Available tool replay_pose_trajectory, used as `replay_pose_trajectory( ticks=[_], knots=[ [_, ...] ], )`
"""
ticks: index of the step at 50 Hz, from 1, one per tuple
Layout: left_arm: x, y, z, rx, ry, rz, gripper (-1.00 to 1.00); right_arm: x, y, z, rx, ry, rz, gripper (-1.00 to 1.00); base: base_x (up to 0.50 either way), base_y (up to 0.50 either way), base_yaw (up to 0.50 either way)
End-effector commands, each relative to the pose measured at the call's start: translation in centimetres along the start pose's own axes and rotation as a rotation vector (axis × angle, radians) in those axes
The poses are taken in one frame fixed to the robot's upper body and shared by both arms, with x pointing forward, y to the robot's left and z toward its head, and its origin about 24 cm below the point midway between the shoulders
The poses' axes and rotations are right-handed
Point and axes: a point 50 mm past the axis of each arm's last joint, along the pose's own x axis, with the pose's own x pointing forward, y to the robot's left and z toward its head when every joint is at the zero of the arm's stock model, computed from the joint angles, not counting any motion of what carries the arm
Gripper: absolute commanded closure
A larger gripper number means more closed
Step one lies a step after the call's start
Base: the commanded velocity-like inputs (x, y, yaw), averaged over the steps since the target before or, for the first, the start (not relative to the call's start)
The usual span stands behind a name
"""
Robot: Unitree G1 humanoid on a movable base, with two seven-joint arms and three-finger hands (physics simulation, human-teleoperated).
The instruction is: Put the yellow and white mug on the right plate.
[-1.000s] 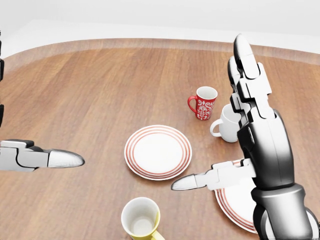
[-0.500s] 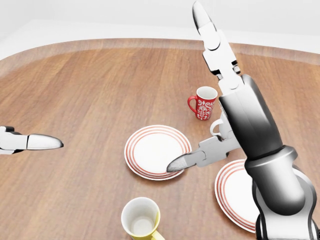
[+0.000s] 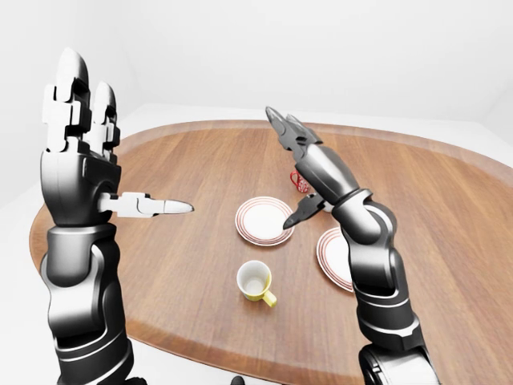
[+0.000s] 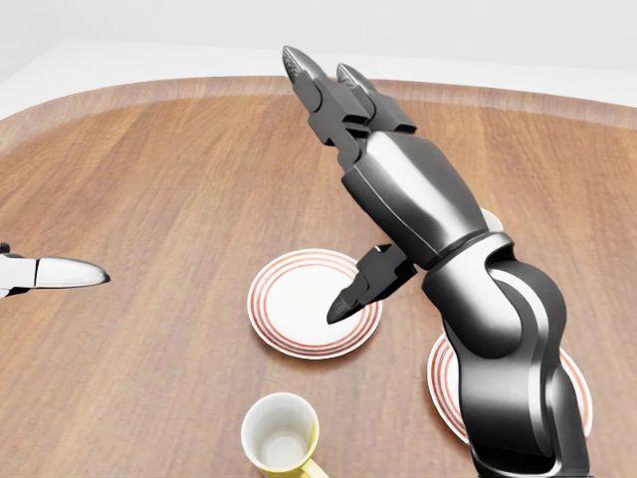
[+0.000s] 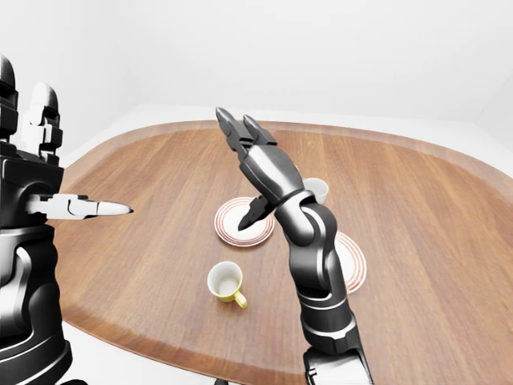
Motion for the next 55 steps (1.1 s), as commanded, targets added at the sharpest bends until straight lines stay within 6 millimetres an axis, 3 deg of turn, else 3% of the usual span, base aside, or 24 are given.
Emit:
replay_pose_trajectory(
  ticks=[1,38,55],
  knots=[
    [0.1,0.2,0.2,0.003,-0.010,0.004,-1.00,1.2,0.3,0.2,-0.095,0.039,0.075,-1.00,0.00,0.00,0.00],
    [0.1,0.4,0.4,0.004,-0.019,0.007,-1.00,3.8,4.5,0.4,0.121,0.011,0.181,-1.00,0.00,0.00,0.00],
    [0.1,0.4,0.2,0.004,-0.011,0.007,-1.00,3.3,8.1,-1.7,0.213,0.114,0.221,-1.00,0.00,0.00,0.00]
  ],
)
